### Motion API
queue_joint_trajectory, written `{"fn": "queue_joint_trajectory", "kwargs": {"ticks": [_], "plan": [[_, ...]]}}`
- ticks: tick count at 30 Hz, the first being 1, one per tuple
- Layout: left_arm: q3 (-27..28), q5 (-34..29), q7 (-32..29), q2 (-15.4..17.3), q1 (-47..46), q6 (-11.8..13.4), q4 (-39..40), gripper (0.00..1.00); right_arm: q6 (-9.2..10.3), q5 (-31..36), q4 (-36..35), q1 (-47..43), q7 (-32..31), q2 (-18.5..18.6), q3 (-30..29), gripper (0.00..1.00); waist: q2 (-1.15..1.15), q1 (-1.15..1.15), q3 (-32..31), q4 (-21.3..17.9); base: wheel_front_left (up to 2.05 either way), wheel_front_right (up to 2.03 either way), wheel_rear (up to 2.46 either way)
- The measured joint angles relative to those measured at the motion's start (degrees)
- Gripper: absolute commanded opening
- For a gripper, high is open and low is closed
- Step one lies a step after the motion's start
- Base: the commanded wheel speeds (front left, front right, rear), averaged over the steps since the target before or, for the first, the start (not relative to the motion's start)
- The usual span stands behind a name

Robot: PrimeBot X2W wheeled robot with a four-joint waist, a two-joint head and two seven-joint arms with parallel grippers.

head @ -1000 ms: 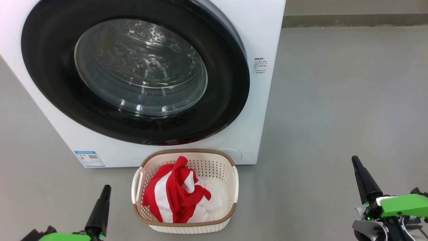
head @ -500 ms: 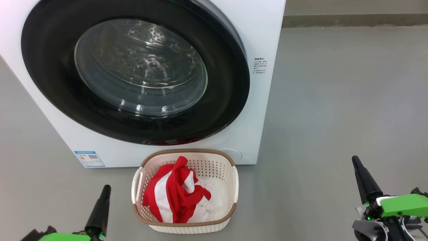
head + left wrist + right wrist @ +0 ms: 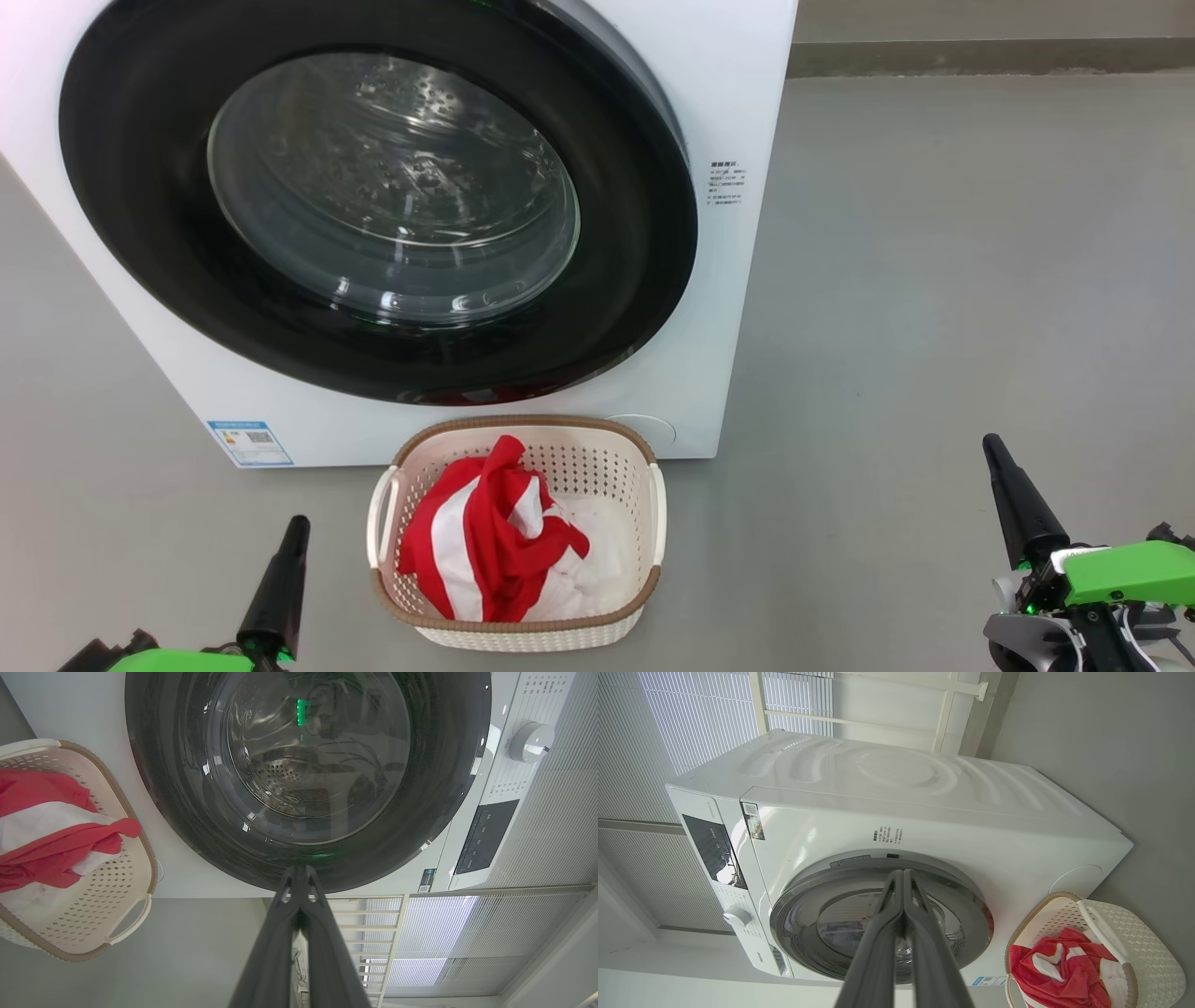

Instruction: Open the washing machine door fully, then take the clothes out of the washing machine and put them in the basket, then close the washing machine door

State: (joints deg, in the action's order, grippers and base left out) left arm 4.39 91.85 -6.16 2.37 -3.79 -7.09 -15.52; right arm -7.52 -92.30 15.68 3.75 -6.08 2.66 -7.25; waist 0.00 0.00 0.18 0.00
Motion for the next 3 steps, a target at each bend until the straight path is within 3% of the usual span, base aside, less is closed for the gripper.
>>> {"fn": "queue_joint_trajectory", "kwargs": {"ticks": [3], "plan": [[0.0,0.0,-0.07,0.0,0.0,0.0,0.0,0.0,0.0,0.0,0.0,0.0,0.0,-0.01,-0.01,0.0,0.0,0.0,0.0,0.0,0.0,0.0,0.0]]}}
